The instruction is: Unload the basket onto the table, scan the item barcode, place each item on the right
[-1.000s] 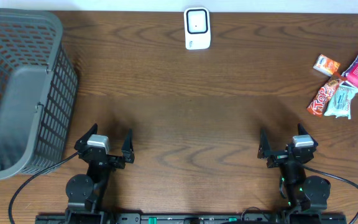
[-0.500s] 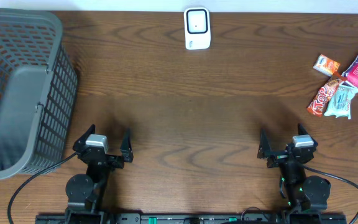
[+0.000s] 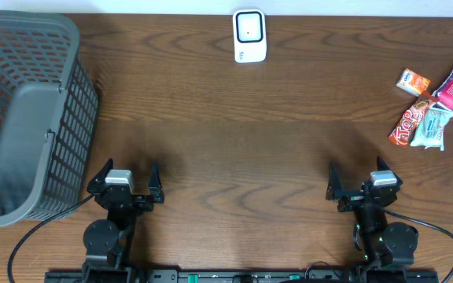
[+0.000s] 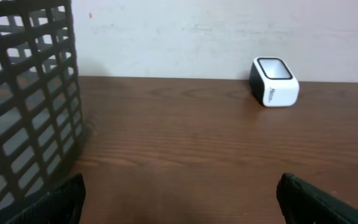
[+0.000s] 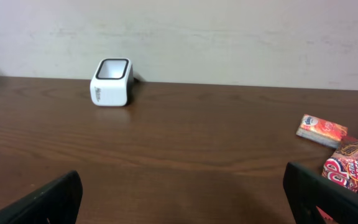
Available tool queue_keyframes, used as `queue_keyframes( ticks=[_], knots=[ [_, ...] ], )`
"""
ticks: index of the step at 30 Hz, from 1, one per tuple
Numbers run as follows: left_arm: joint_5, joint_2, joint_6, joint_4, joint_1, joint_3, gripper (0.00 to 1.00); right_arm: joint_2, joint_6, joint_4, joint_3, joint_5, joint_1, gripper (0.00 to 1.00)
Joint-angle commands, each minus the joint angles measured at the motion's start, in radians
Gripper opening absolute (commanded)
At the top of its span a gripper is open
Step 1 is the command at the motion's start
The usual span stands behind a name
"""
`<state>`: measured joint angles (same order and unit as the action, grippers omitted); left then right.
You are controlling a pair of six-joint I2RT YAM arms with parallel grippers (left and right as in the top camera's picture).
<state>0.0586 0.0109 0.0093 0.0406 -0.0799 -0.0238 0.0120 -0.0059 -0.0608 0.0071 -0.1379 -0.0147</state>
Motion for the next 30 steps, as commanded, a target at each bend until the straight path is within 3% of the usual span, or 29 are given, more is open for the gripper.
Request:
queue_keyframes(
  ticks=[1,30],
  knots=[
    [-0.056,-0.01,0.031,0.041,0.005,0.02,0.98,-0.006,-0.01,-0.004,-0.001,-0.003,-0.004,0.99],
    [-0.044,-0.007,0.042,0.032,0.005,0.02,0.98,-0.005,-0.01,-0.004,-0.001,-0.003,-0.004,0.99]
  ],
)
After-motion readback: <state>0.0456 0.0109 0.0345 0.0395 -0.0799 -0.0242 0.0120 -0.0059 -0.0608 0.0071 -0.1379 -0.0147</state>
